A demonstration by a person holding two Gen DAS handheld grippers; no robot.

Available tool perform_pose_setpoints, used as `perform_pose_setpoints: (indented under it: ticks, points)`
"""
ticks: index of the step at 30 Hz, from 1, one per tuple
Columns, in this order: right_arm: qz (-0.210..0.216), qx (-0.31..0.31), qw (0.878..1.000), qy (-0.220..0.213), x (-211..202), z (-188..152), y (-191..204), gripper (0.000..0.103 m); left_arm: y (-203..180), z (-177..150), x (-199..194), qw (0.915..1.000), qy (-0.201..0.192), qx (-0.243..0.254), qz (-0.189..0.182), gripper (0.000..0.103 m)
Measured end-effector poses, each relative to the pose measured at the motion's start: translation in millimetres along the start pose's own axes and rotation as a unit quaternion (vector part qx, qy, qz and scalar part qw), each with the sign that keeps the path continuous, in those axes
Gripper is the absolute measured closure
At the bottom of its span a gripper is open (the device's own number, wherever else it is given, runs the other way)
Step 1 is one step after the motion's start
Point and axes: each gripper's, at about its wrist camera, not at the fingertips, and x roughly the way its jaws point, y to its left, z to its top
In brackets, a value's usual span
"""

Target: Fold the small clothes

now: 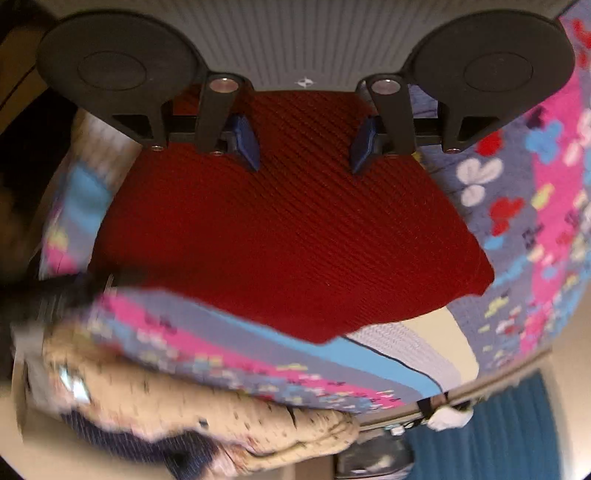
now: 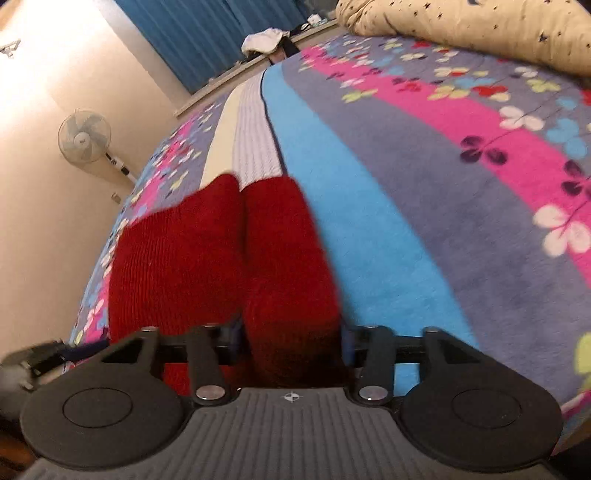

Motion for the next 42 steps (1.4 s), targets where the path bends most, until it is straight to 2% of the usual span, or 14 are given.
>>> perform_pose_setpoints:
  ticks: [3, 4, 7, 9, 10, 12, 14, 17, 23, 28, 42]
  points:
    - [-0.023, -0.033, 0.999, -0.029, -17, 11, 9, 0.051, 1, 0, -2, 0.9999, -0.010, -0.006, -0.002, 0.043]
    - [-0.018, -0.049, 0.998, -0.038, -18, 17, 16, 0.051, 3, 0, -4, 0.9998, -0.016, -0.014, -0.003, 0.043]
    - [0.038, -0.119, 0.992, -0.034, -17, 33, 37, 0.051, 9, 4, -20, 0.9972, -0.057, -0.044, -0.021, 0.044]
    - [0.082, -0.177, 0.981, 0.011, -4, 31, 51, 0.053, 14, 7, -23, 0.9957, -0.062, -0.058, -0.036, 0.045]
    - [0.074, -0.194, 0.977, 0.042, 13, 28, 51, 0.054, 13, 9, -17, 0.9970, -0.040, -0.058, -0.033, 0.048]
    - [-0.010, -0.210, 0.973, 0.098, 50, 18, 40, 0.060, 3, 7, 0, 0.9996, 0.002, -0.028, 0.003, 0.048]
    - [-0.003, -0.192, 0.974, 0.117, 66, 12, 26, 0.059, -2, 8, 0, 0.9998, -0.003, -0.015, 0.009, 0.047]
    - [0.009, -0.178, 0.979, 0.097, 59, 18, 28, 0.058, 3, 8, 0, 0.9993, -0.003, -0.037, 0.008, 0.046]
    - [0.021, -0.170, 0.982, 0.079, 59, 17, 23, 0.057, 6, 7, 0, 0.9995, -0.005, -0.031, 0.005, 0.046]
    - [0.016, -0.193, 0.979, 0.070, 60, 13, 28, 0.056, 1, 5, -3, 0.9995, -0.004, -0.032, 0.003, 0.046]
    - [0.013, -0.195, 0.978, 0.069, 60, 14, 29, 0.055, 3, 5, -3, 0.9995, -0.003, -0.030, 0.002, 0.046]
